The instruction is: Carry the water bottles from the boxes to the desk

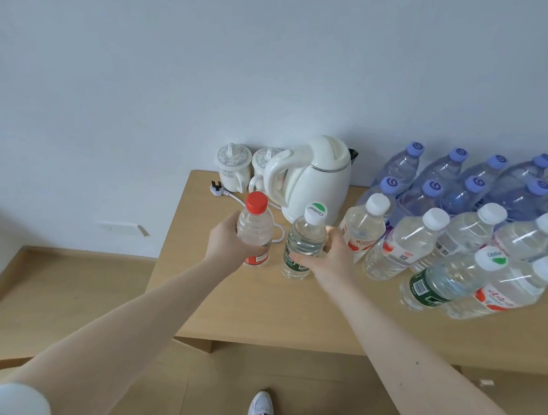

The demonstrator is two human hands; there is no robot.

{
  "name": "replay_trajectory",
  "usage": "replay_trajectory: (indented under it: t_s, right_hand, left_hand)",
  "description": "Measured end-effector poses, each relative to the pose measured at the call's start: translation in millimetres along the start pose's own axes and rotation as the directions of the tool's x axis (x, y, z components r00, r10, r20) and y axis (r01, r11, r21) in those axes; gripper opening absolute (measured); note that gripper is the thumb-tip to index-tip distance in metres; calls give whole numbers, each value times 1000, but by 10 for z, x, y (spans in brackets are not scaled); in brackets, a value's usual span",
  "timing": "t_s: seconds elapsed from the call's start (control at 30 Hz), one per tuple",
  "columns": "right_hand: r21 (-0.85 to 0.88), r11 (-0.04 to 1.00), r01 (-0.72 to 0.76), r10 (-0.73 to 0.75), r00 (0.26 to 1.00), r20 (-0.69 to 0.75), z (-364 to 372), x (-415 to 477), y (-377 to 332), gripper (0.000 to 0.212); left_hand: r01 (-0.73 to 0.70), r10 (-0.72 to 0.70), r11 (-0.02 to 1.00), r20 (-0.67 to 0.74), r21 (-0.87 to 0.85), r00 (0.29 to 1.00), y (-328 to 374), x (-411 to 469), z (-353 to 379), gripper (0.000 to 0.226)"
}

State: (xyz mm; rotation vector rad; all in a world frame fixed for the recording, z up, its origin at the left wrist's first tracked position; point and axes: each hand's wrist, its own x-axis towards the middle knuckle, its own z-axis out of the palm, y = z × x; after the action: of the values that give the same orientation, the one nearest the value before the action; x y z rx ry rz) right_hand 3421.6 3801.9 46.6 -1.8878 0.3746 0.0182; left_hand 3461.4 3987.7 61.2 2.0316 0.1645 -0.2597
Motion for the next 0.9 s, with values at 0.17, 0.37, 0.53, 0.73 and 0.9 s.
replay_trajectory:
  t_s: [0.17, 0.37, 0.53, 0.73, 0.9]
  right_hand:
    - [-25, 999, 25, -25, 1000, 4, 74, 78, 50, 57]
    - [-21, 998, 60, -60, 998, -31, 116, 123, 99, 57]
    - [-21, 997, 72, -74, 994, -78, 201, 108, 151, 60]
    - [-78, 990, 120, -128, 986, -103, 227, 40, 209, 69]
    - [-54, 991, 121, -126, 986, -113, 275, 115, 209, 66]
  left_hand:
    - [17, -18, 998, -17, -53, 1000, -140, 120, 5, 53]
    - [-28, 28, 999, -9, -32, 1000, -228, 149, 46, 54]
    - [-63, 63, 998, -25, -3, 998, -260, 168, 67, 56]
    - [-65, 66, 998, -86, 20, 994, -376, 177, 130, 62]
    - [-69, 66, 997, -139, -18, 988, -390, 124, 209, 61]
